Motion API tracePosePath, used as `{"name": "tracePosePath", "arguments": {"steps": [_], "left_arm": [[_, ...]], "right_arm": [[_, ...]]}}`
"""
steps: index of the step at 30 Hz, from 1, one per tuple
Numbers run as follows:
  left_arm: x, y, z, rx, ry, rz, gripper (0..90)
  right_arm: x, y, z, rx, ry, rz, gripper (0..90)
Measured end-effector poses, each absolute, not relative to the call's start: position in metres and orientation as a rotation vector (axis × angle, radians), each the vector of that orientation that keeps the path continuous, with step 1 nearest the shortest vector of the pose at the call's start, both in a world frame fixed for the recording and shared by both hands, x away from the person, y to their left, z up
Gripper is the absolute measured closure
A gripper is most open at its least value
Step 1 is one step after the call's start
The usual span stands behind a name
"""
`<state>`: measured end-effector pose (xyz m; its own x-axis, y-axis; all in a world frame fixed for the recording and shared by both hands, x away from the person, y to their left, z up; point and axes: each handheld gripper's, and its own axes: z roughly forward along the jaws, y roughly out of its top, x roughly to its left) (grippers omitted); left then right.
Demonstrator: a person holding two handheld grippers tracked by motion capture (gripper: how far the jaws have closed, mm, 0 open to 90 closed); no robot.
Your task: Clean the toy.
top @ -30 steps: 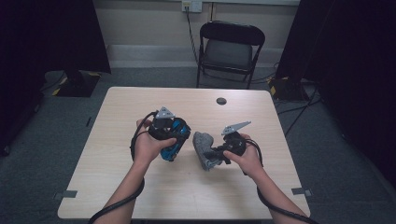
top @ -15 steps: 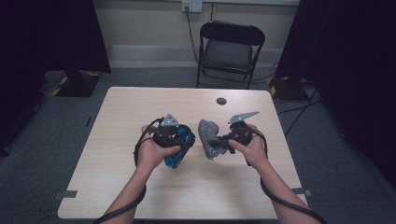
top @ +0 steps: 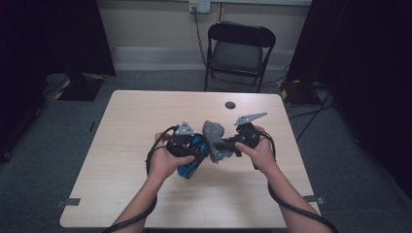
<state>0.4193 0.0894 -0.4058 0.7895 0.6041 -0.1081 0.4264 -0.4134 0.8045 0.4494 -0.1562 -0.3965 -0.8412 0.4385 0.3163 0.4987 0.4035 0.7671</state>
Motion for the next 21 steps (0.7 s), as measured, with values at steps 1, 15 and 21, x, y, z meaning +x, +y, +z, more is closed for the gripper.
{"name": "tracePosePath", "arguments": {"steps": [1,15,21], "left_arm": [[0.419,0.089,-0.406,2.070,0.762,0.248,25.3],[0.420,0.087,-0.397,2.063,0.748,0.255,25.3],[0.423,0.085,-0.393,2.061,0.750,0.253,25.3]], "right_arm": [[0.449,-0.156,-0.397,-0.864,-2.578,-1.444,75.5],[0.449,-0.155,-0.407,-0.863,-2.576,-1.417,75.6],[0.447,-0.149,-0.410,-0.845,-2.574,-1.417,75.6]]}}
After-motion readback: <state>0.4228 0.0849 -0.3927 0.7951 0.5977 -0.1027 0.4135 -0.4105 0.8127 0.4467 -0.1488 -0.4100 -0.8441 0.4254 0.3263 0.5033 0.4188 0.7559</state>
